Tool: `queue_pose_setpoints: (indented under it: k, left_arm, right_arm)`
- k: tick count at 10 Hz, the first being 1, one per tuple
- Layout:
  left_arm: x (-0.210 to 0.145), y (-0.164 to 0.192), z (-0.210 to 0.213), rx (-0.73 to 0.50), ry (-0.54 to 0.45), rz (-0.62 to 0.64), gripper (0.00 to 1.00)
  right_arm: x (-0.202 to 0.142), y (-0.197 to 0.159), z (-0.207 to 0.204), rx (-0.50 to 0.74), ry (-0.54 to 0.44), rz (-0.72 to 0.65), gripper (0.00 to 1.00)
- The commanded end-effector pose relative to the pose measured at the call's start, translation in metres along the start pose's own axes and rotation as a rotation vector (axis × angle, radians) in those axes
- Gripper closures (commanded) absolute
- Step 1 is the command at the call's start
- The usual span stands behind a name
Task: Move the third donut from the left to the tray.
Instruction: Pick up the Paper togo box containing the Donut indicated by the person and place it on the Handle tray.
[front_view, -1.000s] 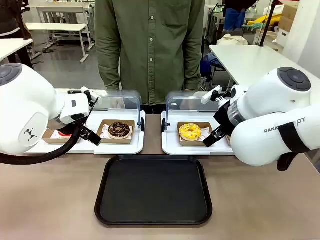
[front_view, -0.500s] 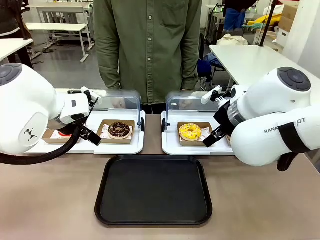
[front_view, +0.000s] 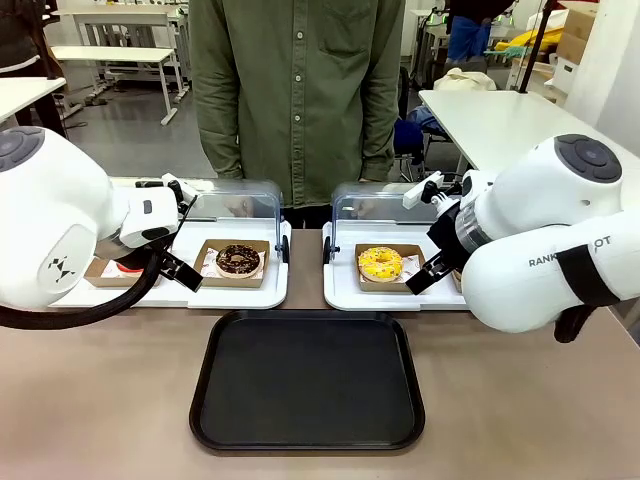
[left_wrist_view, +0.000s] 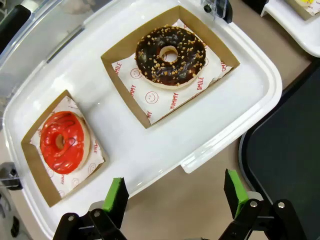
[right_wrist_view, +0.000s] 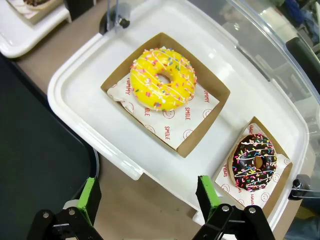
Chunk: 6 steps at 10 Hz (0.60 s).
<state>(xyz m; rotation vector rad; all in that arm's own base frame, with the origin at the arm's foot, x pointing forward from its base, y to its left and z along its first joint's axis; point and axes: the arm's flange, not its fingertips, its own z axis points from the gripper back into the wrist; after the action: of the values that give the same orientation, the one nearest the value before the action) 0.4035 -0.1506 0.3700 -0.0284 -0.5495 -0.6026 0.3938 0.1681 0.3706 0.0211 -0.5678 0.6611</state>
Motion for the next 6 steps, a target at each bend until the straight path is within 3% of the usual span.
queue_pose_setpoints:
  k: [1, 3, 6]
  left_arm:
    - [0.004, 0.016, 0.019, -0.069, -0.007, -0.032, 0.0]
    - [0.021, 0.071, 0.061, -0.211, 0.01, -0.058, 0.0]
    - [0.028, 0.165, 0.106, -0.381, -0.014, -0.094, 0.0]
  right_arm:
    - [0.019, -0.012, 0.021, 0.041, -0.031, -0.029, 0.0]
    - [0.041, -0.066, 0.071, 0.147, -0.088, -0.099, 0.0]
    - [0.018, -0.152, 0.11, 0.269, -0.153, -0.108, 0.0]
